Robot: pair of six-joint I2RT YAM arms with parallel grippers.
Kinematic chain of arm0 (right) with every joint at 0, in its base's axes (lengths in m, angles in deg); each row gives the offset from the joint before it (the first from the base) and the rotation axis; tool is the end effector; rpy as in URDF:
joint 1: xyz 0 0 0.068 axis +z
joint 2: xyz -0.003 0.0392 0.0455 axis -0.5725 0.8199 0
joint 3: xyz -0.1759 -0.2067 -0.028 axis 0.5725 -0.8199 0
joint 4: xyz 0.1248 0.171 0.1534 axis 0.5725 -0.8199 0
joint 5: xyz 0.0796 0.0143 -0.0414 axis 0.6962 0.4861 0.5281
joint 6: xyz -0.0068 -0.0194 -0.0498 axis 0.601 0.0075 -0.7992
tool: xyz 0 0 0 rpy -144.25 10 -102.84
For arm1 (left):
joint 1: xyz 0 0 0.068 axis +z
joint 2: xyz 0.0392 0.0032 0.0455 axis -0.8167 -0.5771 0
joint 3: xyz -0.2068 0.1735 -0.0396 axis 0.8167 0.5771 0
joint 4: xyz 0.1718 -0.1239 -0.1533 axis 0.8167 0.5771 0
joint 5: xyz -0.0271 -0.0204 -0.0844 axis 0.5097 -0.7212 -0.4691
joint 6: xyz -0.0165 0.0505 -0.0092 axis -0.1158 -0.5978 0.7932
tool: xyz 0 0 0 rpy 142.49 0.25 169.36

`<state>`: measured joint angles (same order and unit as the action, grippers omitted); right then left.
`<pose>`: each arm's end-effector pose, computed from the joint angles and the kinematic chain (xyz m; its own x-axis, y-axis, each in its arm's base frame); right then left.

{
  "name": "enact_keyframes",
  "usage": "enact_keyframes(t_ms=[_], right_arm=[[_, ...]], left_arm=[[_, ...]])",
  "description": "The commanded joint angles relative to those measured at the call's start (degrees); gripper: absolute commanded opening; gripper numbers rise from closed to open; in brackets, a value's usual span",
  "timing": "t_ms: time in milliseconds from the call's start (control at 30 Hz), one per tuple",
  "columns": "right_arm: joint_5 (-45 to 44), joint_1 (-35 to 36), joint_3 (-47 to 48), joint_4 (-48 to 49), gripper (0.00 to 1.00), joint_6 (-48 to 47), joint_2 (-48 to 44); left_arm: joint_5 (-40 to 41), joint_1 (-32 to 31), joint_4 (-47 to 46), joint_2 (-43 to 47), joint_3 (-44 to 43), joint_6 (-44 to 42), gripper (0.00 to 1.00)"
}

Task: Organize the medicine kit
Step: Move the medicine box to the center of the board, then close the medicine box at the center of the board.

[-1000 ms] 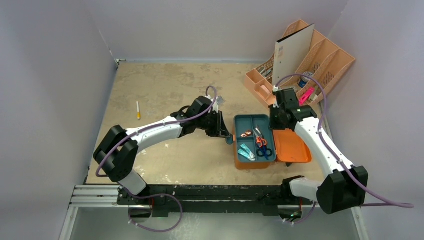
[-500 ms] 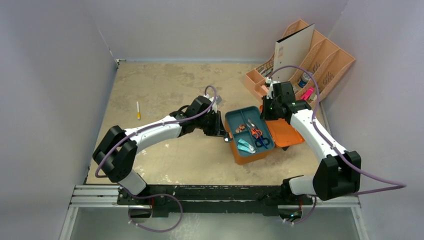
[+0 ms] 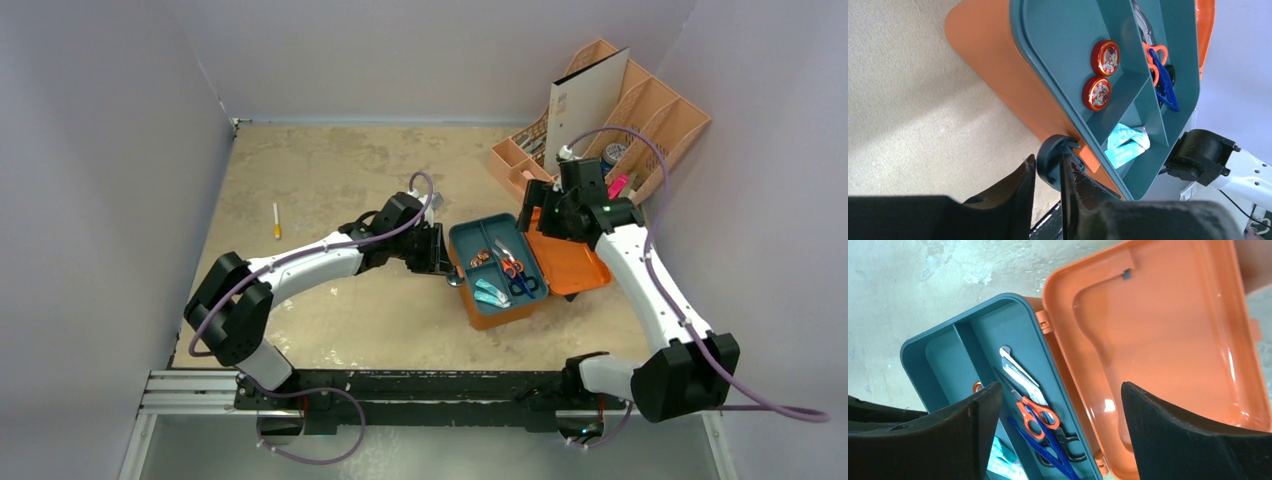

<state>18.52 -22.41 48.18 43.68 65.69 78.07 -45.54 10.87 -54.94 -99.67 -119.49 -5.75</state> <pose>0.2605 0.0571 0.3213 -0.7091 0.2095 -0.6732 0.0561 0.9686 0.2423 0.2395 -0.2468 0.2275 -0.9351 -0.0265 -0.3534 0.2361 0.6971 -0.6770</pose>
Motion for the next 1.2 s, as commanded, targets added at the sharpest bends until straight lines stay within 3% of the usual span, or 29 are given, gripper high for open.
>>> enact_keyframes(t_ms=[0, 100, 333, 567, 867, 1167], right_arm=[[-3.15, -3.04, 2.12, -5.11, 0.92, 6.66, -2.70], [-5.58, -4.70, 0.78, -3.94, 0.98, 7.38, -4.95], [-4.62, -14.65, -0.13, -5.80, 0.99, 10.14, -6.93], [0.53, -27.55, -8.81, -1.98, 0.98, 13.11, -11.34], [11.01, -38.80, -16.68, 3.59, 0.99, 15.87, -13.70], [7.07, -42.85, -20.63, 2.41, 0.99, 18.95, -15.05]], left_arm=[[-0.91, -0.18, -0.45, 3.75, -2.72, -1.81, 0.26], [-0.84, -0.16, -0.18, 4.77, -2.57, -1.98, 0.36], [-2.07, 0.08, 1.47, 7.36, -2.55, -3.40, 0.54], [-5.07, 0.86, 2.29, 8.25, -2.26, -5.25, 0.59], [-8.70, 2.04, 3.33, 7.34, -3.16, -6.81, 0.62], [-8.60, 2.02, 3.96, 5.75, -2.85, -7.62, 0.63]])
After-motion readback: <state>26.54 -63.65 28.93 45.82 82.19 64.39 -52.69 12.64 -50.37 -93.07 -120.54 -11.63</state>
